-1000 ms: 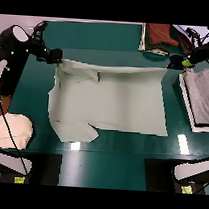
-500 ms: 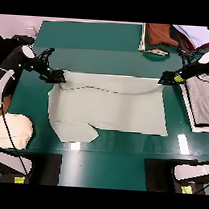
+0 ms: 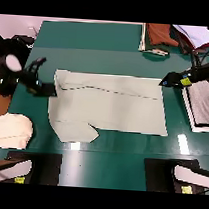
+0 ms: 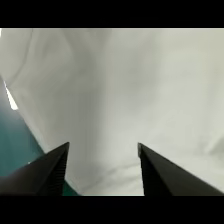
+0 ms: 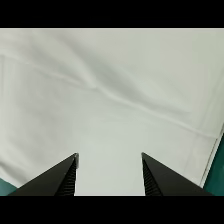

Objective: Fold the shirts.

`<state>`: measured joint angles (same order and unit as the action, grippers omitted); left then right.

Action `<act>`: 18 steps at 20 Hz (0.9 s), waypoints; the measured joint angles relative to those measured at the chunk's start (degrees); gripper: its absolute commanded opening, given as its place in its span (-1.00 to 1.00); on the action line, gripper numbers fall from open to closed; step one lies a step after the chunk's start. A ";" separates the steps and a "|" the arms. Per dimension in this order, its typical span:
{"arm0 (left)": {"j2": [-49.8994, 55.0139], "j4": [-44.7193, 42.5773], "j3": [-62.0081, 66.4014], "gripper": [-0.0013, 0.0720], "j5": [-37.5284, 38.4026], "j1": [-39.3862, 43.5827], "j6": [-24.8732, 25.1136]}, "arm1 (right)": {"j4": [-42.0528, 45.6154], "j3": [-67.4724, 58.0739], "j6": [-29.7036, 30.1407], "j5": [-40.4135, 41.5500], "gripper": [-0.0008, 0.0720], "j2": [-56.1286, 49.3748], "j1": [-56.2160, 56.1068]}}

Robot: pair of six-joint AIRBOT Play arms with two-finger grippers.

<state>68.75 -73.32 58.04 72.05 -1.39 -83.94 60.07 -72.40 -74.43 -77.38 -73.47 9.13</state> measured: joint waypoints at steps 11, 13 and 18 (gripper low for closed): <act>-20.35 8.83 -33.55 0.39 -6.27 -0.02 -7.15 | -0.50 9.92 0.63 1.68 0.26 14.12 -0.15; -20.65 13.07 -35.52 -0.10 -8.39 0.07 -7.30 | -0.55 10.14 0.61 1.73 0.26 15.10 -0.17; -20.79 15.50 -33.94 -0.90 -10.97 0.09 -4.52 | -0.31 11.37 0.63 0.37 0.26 17.49 3.17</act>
<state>47.97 -57.82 24.10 61.08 -1.30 -88.47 59.77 -61.04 -73.80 -77.01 -55.99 12.29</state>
